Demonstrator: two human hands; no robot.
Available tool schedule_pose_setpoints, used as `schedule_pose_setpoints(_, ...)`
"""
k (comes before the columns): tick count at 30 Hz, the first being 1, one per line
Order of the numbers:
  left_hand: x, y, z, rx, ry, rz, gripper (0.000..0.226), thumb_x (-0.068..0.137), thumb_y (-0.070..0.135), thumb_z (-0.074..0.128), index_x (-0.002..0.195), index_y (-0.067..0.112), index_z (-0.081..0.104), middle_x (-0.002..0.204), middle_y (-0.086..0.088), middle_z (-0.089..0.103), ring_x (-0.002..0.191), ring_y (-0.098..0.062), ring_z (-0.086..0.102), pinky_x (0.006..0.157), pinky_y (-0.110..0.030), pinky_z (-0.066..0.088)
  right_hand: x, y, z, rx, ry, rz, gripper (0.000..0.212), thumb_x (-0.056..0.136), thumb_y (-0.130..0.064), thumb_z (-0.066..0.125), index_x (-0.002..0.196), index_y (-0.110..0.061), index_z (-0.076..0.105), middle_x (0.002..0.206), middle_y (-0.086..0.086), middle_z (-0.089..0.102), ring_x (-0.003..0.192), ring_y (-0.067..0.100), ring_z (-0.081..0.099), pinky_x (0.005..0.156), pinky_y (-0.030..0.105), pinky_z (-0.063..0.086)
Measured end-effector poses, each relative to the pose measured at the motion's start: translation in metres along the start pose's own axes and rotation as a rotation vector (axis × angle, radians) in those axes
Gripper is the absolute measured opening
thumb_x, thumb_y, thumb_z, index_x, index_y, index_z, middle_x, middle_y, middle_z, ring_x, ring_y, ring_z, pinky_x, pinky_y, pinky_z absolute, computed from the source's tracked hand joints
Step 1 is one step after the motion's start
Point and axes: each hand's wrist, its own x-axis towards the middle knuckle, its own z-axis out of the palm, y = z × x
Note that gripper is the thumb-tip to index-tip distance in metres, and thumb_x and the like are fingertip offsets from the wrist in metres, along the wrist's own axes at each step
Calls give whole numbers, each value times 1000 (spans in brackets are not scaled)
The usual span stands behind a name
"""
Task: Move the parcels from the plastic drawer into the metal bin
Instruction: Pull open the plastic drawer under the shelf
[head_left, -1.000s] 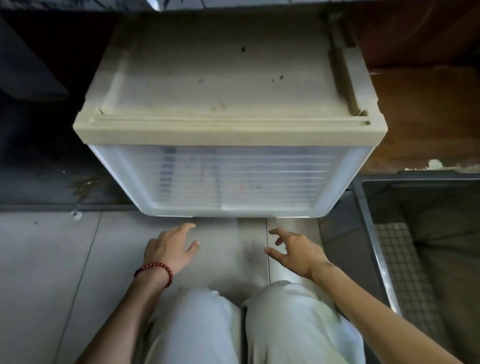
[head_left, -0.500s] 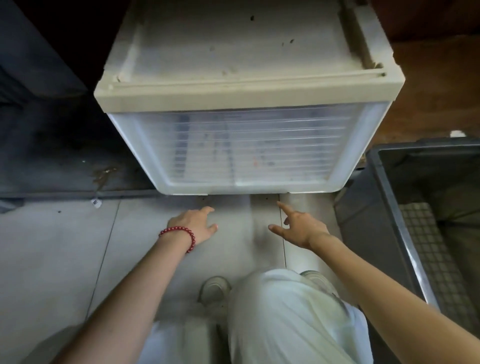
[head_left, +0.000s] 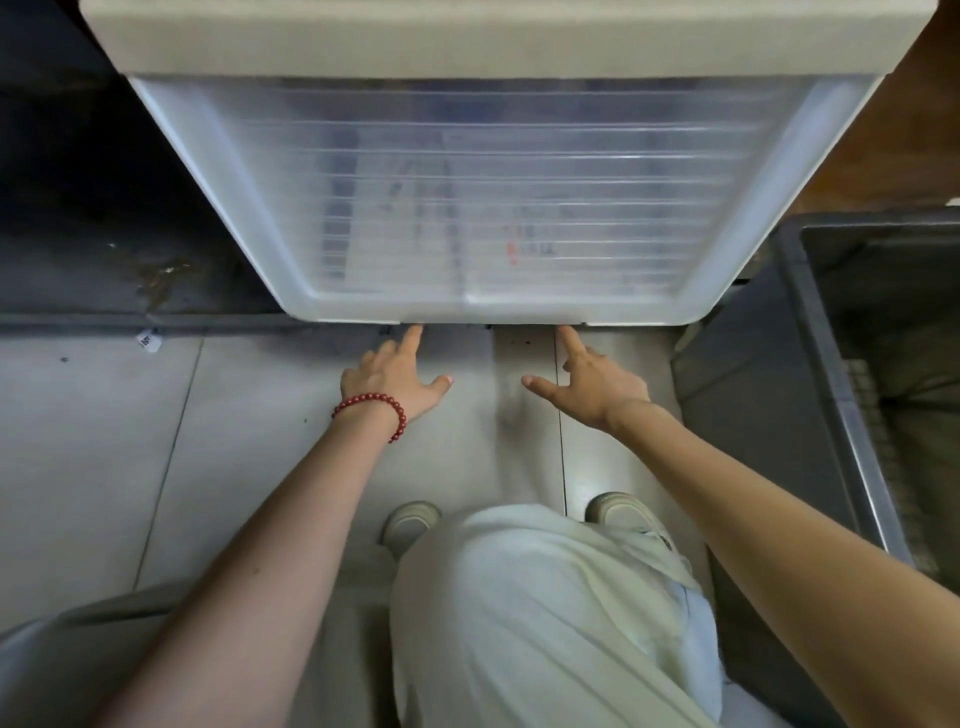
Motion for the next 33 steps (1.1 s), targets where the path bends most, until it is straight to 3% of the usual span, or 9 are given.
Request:
schedule_pose_setpoints(4, -7, -1, 0, 5, 74, 13, 73, 89, 59, 46, 148, 27, 18, 143, -7, 39, 128, -31, 41, 94, -43, 42, -12, 2, -2, -3, 49, -25, 71, 90, -64, 45, 147, -31, 19, 141, 7, 42, 129, 31, 41, 83, 42, 44)
schedule_pose_setpoints(14, -67, -17, -11, 122, 194, 104, 60, 90, 59, 43, 143, 32, 36, 145, 6, 40, 133, -20, 34, 99, -39, 34, -76, 14, -5, -39, 113, -158, 64, 93, -61, 40, 148, -33, 25, 151, -3, 30, 135, 23, 34, 87, 44, 47)
schedule_pose_setpoints(22, -134, -17, -32, 114, 282, 147, 55, 90, 58, 44, 139, 31, 45, 144, 7, 44, 132, -18, 37, 103, -39, 30, -142, 15, -19, -26, 275, -281, 53, 96, -56, 39, 143, -31, 36, 147, -4, 37, 133, 21, 37, 83, 40, 51)
schedule_pose_setpoints(29, -172, -23, -36, 33, 458, 203, 45, 89, 52, 50, 128, 29, 52, 132, 4, 52, 124, -21, 45, 94, -39, 34, -173, 16, -25, -40, 430, -371, 49, 96, -52, 43, 141, -33, 40, 142, -3, 43, 130, 20, 40, 85, 39, 51)
schedule_pose_setpoints(33, -182, -27, -42, 8, 573, 249, 46, 82, 53, 43, 116, 27, 59, 119, 3, 59, 113, -23, 51, 90, -40, 37, -182, 12, -29, 8, 554, -416, 40, 95, -47, 49, 132, -30, 50, 130, -4, 52, 116, 22, 50, 74, 36, 52)
